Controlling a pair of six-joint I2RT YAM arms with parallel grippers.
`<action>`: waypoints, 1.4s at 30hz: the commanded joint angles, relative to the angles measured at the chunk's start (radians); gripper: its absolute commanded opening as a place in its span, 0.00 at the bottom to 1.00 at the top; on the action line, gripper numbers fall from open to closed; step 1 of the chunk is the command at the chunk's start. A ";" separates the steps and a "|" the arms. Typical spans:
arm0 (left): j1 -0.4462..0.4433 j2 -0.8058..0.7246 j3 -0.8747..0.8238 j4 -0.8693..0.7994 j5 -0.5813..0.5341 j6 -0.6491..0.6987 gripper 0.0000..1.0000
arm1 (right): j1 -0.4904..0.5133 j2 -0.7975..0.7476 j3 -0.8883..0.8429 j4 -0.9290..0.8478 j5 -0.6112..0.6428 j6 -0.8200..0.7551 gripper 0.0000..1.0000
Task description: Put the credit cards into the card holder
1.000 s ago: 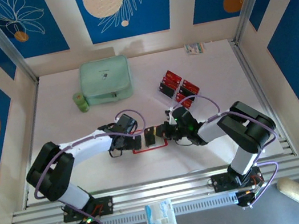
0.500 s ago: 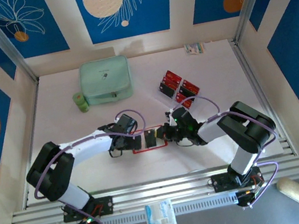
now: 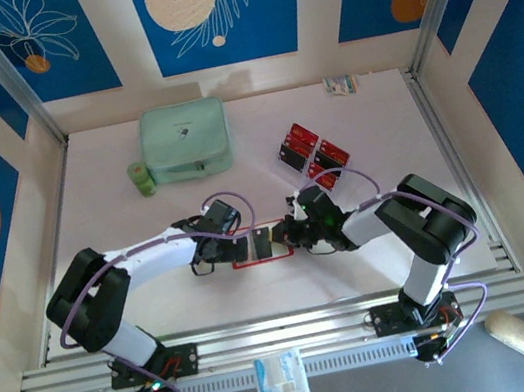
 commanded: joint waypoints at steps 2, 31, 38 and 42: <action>-0.006 -0.010 -0.019 -0.015 -0.020 -0.014 1.00 | 0.012 0.037 0.039 -0.054 -0.034 -0.024 0.00; 0.102 -0.115 -0.061 -0.059 0.010 -0.051 1.00 | 0.067 -0.011 0.352 -0.647 0.065 -0.366 0.08; 0.105 -0.077 -0.074 -0.045 0.005 -0.048 1.00 | 0.077 0.051 0.388 -0.669 0.075 -0.383 0.05; 0.104 -0.057 -0.071 -0.037 0.003 -0.041 1.00 | 0.086 0.088 0.405 -0.673 0.069 -0.382 0.04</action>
